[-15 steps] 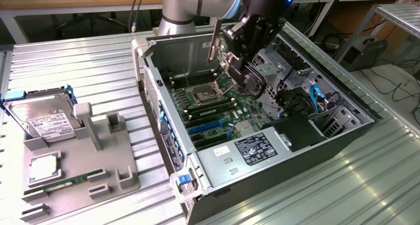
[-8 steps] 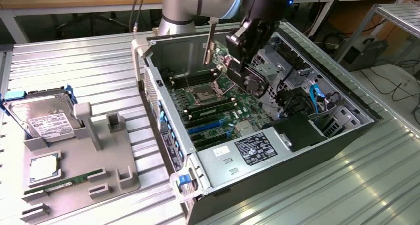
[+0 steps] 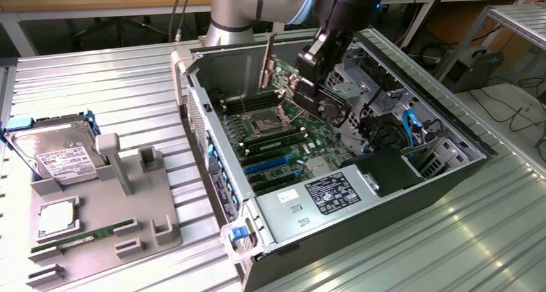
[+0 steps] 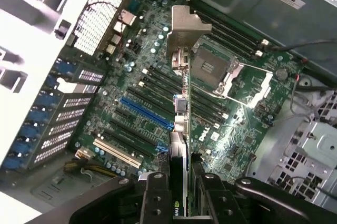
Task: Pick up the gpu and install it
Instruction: 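Insert the gpu into the slot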
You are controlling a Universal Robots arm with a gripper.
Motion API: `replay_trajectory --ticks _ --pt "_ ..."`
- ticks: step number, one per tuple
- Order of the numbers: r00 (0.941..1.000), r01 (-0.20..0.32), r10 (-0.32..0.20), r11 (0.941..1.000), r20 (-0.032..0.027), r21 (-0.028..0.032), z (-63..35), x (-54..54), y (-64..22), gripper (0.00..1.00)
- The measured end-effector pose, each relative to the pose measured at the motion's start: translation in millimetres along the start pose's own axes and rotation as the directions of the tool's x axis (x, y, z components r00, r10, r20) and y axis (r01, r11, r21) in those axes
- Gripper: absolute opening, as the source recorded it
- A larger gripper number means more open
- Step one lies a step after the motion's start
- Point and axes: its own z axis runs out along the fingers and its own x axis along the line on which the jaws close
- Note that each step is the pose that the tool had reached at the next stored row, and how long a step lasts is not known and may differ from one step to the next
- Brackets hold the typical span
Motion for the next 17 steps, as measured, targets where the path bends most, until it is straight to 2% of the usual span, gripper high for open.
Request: replay_trajectory --ticks 2,6,7,10,13,14,15,17 --pt "0.9993 0.038 -0.038 0.9993 -0.0006 0.0004 1.0 0.0 0.0 0.26" --pt "0.992 0.126 -0.126 0.992 -0.0014 0.0018 3.0 0.0 -0.1 0.26" --pt "0.9896 0.144 -0.144 0.9896 -0.0015 0.002 3.4 0.0 -0.2 0.26" --pt "0.9775 0.211 -0.211 0.9775 -0.0024 0.0029 4.9 0.0 -0.2 0.26" --pt "0.9637 0.267 -0.267 0.9637 -0.0036 0.0032 6.1 0.0 -0.3 0.26" --pt "0.9536 0.301 -0.301 0.9536 -0.0044 0.0033 6.9 0.0 -0.3 0.26" --pt "0.948 0.318 -0.318 0.948 -0.0049 0.0033 7.3 0.0 -0.3 0.26" --pt "0.9305 0.366 -0.366 0.9306 -0.0061 0.0033 8.4 0.0 -0.3 0.26"
